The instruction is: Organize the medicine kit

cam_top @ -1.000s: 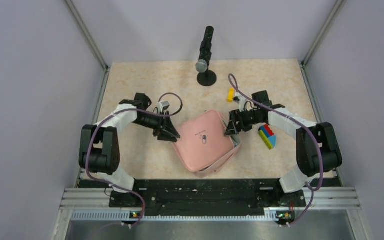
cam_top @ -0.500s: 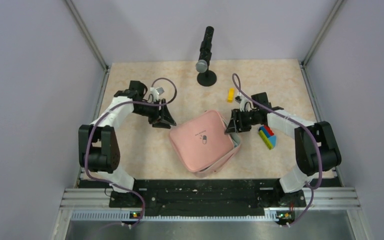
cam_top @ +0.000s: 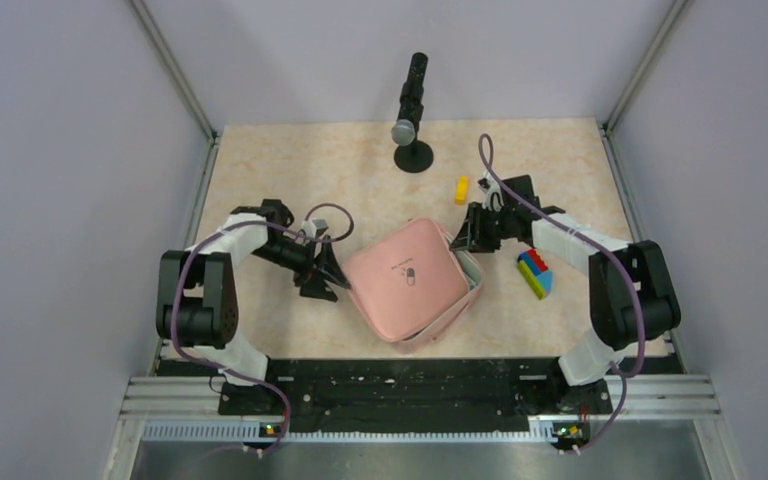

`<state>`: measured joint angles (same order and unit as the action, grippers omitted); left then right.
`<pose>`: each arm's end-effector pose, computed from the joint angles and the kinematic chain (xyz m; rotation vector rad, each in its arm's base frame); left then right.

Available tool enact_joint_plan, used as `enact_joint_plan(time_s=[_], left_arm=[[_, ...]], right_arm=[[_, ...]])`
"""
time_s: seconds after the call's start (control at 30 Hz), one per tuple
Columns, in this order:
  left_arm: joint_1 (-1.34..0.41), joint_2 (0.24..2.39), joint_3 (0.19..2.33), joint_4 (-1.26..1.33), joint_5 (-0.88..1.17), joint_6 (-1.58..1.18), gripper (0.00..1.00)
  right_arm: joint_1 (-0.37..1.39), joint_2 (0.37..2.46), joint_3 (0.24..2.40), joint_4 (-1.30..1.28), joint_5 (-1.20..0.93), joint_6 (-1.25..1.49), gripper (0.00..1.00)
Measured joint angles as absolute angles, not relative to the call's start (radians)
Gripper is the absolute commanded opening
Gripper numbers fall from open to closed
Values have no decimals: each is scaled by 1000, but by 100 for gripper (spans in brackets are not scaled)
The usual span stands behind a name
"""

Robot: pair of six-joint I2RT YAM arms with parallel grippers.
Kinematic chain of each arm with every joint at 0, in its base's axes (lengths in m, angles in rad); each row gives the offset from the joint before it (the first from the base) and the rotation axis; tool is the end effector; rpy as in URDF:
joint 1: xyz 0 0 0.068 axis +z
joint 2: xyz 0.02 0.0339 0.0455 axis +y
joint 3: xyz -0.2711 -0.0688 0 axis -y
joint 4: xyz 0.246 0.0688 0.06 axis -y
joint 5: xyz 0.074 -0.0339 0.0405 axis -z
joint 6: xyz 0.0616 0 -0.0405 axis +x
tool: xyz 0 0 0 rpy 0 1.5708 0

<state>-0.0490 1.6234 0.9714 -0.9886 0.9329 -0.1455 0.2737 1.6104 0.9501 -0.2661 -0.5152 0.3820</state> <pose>0.2557 -0.0621 0.1722 0.1762 -2.6729 1.3331 0.3177 0.1207 0.1789 -0.0858 2.5559 0.9093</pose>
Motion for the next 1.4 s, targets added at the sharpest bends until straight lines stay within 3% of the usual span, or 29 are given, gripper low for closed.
enact_joint_plan(time_s=[0.53, 0.6, 0.8, 1.0, 1.2, 1.4], left_arm=[[-169, 1769, 1180, -1058, 973, -86, 62], [-170, 1783, 1215, -1066, 951, -95, 62], [-136, 1840, 1448, -1061, 869, -101, 60], [-43, 1917, 1650, -1019, 869, -94, 61], [-8, 1834, 1414, -925, 752, -186, 70], [-9, 1601, 1141, -866, 760, -293, 70]], right_arm=[[275, 1659, 978, -177, -472, 522, 36], [275, 1660, 978, -171, -470, 524, 44], [263, 1666, 973, -144, -543, 462, 85], [258, 1648, 934, -122, -746, 315, 97], [245, 1571, 923, -191, -810, 212, 99], [210, 1523, 917, -215, -808, 169, 99]])
